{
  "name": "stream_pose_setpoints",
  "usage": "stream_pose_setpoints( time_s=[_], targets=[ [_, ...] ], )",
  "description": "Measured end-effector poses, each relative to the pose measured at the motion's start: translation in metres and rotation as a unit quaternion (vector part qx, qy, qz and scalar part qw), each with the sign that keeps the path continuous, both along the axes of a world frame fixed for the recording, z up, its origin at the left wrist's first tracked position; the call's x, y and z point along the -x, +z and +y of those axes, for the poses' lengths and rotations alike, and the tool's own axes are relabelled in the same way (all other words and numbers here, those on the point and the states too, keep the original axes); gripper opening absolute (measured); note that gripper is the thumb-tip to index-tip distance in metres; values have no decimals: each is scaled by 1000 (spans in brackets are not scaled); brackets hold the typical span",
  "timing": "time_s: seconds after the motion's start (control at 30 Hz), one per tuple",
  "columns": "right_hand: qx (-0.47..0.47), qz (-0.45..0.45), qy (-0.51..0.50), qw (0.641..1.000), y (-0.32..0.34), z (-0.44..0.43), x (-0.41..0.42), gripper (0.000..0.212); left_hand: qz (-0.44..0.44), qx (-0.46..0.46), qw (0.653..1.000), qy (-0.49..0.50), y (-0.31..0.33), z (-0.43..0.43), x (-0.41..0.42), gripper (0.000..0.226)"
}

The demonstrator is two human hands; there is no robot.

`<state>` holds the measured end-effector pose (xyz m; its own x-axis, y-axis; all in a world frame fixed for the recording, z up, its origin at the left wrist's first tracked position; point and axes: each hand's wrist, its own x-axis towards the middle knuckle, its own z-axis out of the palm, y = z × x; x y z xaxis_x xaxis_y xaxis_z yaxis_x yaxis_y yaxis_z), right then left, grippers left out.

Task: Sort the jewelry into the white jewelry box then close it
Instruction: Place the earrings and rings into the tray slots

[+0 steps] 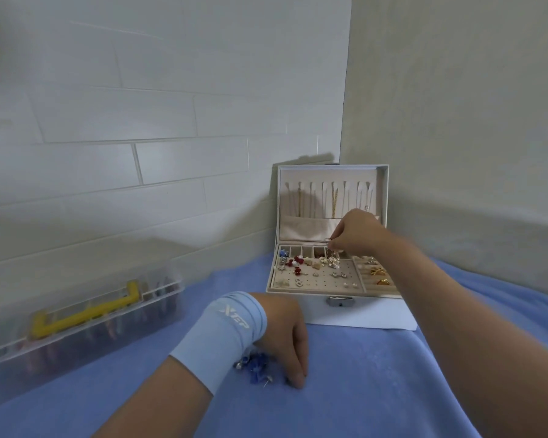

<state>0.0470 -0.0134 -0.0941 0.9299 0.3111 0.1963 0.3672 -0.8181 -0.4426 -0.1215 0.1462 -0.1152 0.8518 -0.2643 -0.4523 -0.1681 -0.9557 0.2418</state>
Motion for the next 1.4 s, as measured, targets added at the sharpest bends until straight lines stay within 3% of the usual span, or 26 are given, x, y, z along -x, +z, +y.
stream_pose_setpoints(
  time_s=[0.43,0.57,0.67,0.8,0.93,1.1,1.23,1.4],
  targets=[
    [-64,-29,37,997,2,4,21,15,-27,-52,998,-2,1,5,1,25],
    [-116,5,126,985,12,6,54,11,-69,77,995,-7,10,19,-2,15],
    [-160,60,194,966,25,2,76,7,-144,260,953,57,23,32,-2,8],
    [-171,86,258,947,37,0,91,18,-254,457,835,175,29,29,-6,6],
    [-198,53,256,945,34,2,89,28,-274,506,783,237,29,19,-16,7],
    [-246,1,202,948,26,3,85,12,-250,545,755,264,28,15,-24,10],
    [-238,-15,174,956,17,10,83,5,-263,522,768,261,23,24,-29,9],
    [-222,-5,124,967,1,23,80,4,-331,368,838,231,10,45,-38,11]
  ],
)
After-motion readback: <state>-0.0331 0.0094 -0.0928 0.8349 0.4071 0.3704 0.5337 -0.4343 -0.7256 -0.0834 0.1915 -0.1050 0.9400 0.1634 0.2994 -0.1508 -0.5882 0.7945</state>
